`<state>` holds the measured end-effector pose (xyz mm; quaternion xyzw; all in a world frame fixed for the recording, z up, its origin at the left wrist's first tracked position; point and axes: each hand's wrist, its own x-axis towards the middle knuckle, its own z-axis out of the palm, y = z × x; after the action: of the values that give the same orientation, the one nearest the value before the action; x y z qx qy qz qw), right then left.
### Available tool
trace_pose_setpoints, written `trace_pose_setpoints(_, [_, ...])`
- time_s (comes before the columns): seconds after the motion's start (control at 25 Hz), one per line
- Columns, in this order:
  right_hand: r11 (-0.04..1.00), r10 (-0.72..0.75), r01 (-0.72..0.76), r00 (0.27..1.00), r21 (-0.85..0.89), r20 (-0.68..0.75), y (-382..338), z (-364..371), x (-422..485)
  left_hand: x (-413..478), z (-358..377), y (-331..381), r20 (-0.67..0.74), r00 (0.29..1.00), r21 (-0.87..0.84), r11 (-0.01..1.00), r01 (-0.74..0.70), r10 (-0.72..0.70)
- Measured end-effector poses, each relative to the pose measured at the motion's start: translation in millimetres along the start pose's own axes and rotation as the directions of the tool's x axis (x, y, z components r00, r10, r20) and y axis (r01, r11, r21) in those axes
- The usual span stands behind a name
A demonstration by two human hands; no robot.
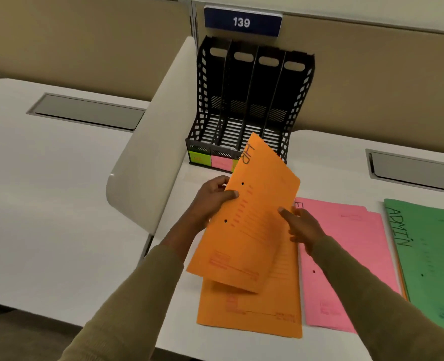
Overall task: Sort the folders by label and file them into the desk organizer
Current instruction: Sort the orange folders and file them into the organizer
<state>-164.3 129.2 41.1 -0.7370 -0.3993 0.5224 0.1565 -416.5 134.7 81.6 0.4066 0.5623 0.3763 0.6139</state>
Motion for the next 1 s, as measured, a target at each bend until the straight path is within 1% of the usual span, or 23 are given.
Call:
trace_pose_setpoints(0.08, [0.994,-0.018,0.014,0.999,0.106,0.030,-28.7,-1.4,1.9,0.1,-18.3,26.4,-0.022,0.995,-0.077,0.992,-0.097,0.096])
trace_pose_setpoints(0.2, [0.961,-0.122,0.092,0.987,0.260,0.101,-76.9,3.7,3.6,-3.1,-42.3,56.9,-0.042,0.966,-0.127,0.958,-0.257,0.254])
trace_pose_setpoints(0.36, [0.904,-0.257,0.208,0.963,0.375,0.085,-139.6,13.4,13.3,-9.5,-58.0,80.0,-0.081,0.910,-0.079,0.907,-0.413,0.407])
trace_pose_setpoints(0.48, [0.863,-0.346,0.283,0.935,0.419,0.079,-182.8,20.7,18.1,-13.3,-60.7,89.4,-0.134,0.854,-0.010,0.861,-0.508,0.503])
trace_pose_setpoints(0.6, [0.830,-0.423,0.370,0.905,0.417,0.040,-225.2,30.9,24.1,-13.9,-61.6,95.9,-0.204,0.799,0.080,0.824,-0.562,0.565])
trace_pose_setpoints(0.72, [0.806,-0.489,0.450,0.872,0.384,0.004,-261.6,40.6,29.8,-8.6,-61.8,94.3,-0.234,0.744,0.260,0.778,-0.572,0.625])
trace_pose_setpoints(0.76, [0.801,-0.512,0.473,0.859,0.366,0.011,-273.5,43.6,31.1,-7.5,-61.8,93.2,-0.242,0.733,0.284,0.769,-0.573,0.635])
trace_pose_setpoints(0.88, [0.762,-0.587,0.536,0.809,0.363,0.037,-311.1,49.8,27.8,-9.3,-62.0,94.7,-0.288,0.717,0.266,0.773,-0.577,0.634])
trace_pose_setpoints(1.0, [0.692,-0.666,0.585,0.744,0.424,0.060,-341.4,56.8,22.8,-10.5,-65.0,103.0,-0.271,0.642,0.325,0.696,-0.641,0.717])
